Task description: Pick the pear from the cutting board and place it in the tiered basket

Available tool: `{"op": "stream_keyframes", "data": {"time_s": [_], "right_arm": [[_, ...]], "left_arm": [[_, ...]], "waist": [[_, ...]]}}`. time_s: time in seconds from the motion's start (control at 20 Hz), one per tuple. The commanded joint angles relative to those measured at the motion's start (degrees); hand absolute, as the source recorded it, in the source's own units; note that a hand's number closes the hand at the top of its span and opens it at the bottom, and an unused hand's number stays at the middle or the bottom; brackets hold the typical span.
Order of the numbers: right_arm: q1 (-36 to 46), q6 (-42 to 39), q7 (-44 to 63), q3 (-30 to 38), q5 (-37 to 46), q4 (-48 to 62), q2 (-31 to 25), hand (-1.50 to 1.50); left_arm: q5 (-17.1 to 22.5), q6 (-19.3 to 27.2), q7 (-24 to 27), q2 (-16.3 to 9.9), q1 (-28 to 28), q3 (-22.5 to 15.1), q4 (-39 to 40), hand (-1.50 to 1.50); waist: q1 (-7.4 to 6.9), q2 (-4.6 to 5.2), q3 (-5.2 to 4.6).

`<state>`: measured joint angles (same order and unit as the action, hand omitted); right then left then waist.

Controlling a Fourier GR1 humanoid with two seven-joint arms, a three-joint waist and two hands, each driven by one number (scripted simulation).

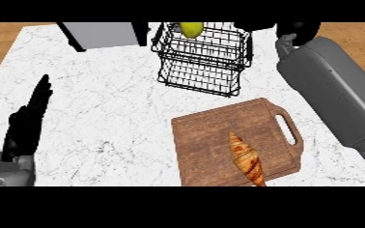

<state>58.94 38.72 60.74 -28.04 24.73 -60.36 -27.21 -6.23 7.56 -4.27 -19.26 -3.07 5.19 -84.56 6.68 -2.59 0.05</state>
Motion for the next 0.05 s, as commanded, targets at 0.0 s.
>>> {"op": "stream_keyframes", "data": {"time_s": [0.0], "right_arm": [[-8.3,1.4,4.1,1.2,-1.7,-13.3,-3.9,-1.5]], "left_arm": [[0.9,0.0,-0.3,-0.3,1.9,1.4,-0.1,0.0]], "waist": [[1.74,-0.58,0.04]]}}
